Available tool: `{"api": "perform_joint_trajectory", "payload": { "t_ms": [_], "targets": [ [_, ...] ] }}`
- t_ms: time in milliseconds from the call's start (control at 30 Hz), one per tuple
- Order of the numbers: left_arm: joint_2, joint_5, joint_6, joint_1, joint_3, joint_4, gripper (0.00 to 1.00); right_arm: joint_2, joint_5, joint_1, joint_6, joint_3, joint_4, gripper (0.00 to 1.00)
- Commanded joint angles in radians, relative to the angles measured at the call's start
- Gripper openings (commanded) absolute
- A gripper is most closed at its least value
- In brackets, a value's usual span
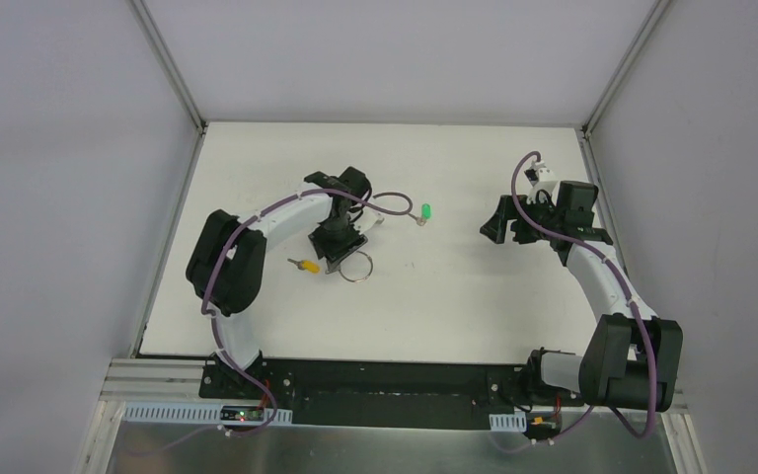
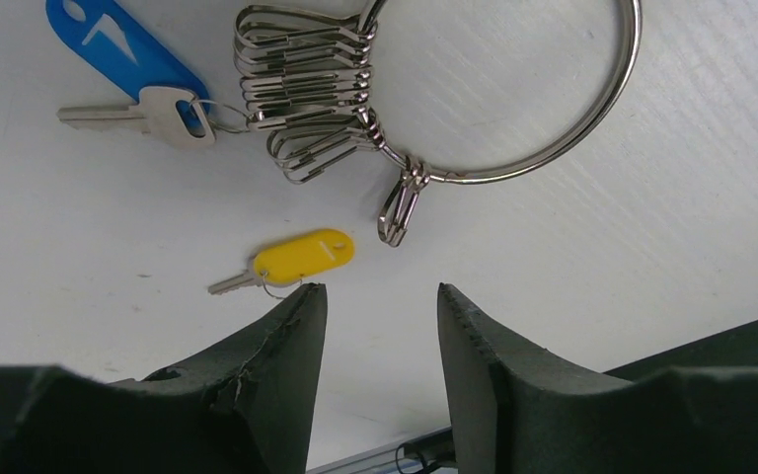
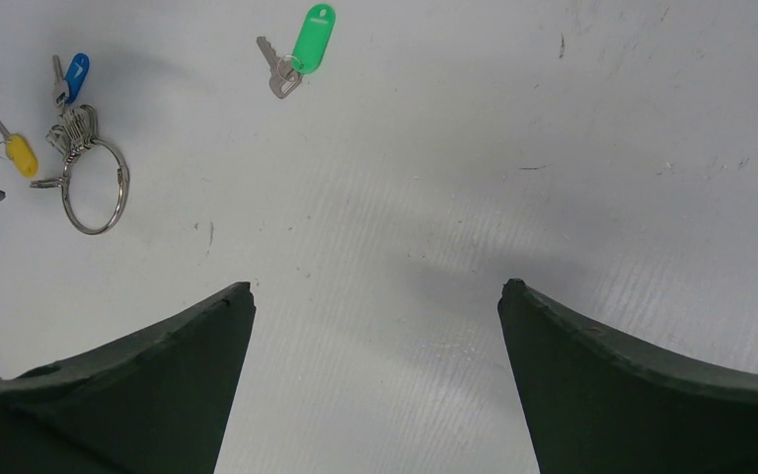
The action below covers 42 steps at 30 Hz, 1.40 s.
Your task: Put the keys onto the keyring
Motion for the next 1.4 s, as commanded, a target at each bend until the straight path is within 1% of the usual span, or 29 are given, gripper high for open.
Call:
{"api": "perform_joint_trajectory", "payload": {
  "t_ms": [0,100,267,333,567,800,867,1000,1200,1367],
  "targets": [
    [0.046,-0.013,0.05,0.002,0.042,-0.027,0.44,-0.022,-0.006,-0.007,-0.014,0.003,0.004,0.98],
    [0.083,0.01,0.049,0.003,0.07,-0.051,0.4,-0.02,-0.005,-0.007,-0.014,0.004,0.004,0.98],
    [0.121,0.055,0.032,0.002,0.078,-0.065,0.41,-0.013,-0.005,-0.007,-0.017,0.005,0.004,0.98],
    [0.125,0.075,0.027,0.002,0.075,-0.072,0.41,-0.012,-0.007,-0.008,-0.017,0.006,0.004,0.98],
    [0.108,0.245,0.047,-0.001,0.06,-0.145,0.38,-0.005,-0.005,-0.008,-0.02,0.006,0.002,0.98],
    [0.11,0.288,0.052,-0.001,0.062,-0.159,0.37,-0.008,-0.004,-0.008,-0.022,0.006,0.001,0.98],
    [0.104,0.279,0.049,-0.001,0.06,-0.155,0.37,-0.01,-0.004,-0.008,-0.023,0.007,0.001,0.98],
    [0.07,0.188,0.037,-0.001,0.046,-0.109,0.37,-0.008,-0.005,-0.008,-0.023,0.005,0.001,0.98],
    [0.015,0.136,0.033,0.003,0.029,-0.058,0.38,-0.005,-0.005,-0.008,-0.025,0.004,0.0,0.98],
    [0.041,0.086,0.043,0.015,0.029,-0.038,0.38,-0.006,-0.006,-0.008,-0.026,0.005,0.0,0.98]
  ]
}}
